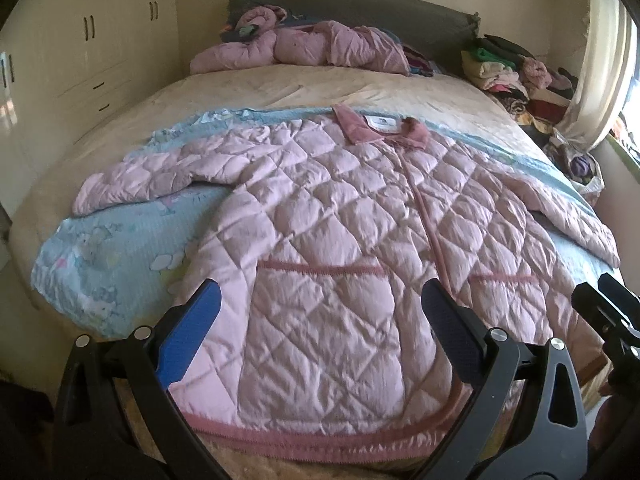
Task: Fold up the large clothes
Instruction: 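Move the right tool to the jacket sleeve cuff and grasp it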
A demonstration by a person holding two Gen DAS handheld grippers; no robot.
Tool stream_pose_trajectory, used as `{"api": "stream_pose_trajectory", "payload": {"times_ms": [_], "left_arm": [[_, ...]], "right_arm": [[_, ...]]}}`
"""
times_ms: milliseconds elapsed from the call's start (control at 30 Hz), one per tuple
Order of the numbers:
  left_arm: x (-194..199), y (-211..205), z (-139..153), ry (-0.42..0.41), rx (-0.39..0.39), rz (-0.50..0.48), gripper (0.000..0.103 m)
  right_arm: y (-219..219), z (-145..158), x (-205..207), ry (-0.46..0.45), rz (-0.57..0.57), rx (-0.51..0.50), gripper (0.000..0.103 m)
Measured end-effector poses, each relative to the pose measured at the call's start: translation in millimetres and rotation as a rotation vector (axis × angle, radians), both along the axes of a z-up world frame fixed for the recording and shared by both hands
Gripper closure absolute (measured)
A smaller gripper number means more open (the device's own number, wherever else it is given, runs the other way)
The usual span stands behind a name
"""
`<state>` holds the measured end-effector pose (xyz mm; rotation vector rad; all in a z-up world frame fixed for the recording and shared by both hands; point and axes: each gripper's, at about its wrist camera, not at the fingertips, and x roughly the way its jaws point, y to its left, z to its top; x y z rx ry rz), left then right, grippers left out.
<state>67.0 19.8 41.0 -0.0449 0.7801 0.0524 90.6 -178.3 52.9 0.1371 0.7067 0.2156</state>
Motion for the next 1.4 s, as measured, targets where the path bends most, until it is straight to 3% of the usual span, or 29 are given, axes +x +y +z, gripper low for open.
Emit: {"api": "stream_pose_trajectory", "payload": {"times_ms": [633, 933, 1267, 1400], "left_arm": [[88.1, -13.0, 29.8, -0.014, 0.012, -0.022, 0.009], [141.7, -19.9, 57.8, -0.021, 0.017, -0.037, 0.009], [193.6, -34.1, 96.2, -0.038, 0.037, -0.044, 0.009], [216.0, -46.9, 105.7, -0.047, 0.010, -0.071, 0.009]], "right_arm": [[-6.9, 26.5, 85.2, 0.002, -0.016, 0.056, 0.004], [-23.2, 60.0, 133.1, -0.040, -0.091, 0.089, 0.004], [-72.2, 104.8, 180.9, -0.077, -0.200, 0.176, 0.004], [-98.1, 110.8, 195.4, -0.095, -0.269, 0.174, 0.004]]}}
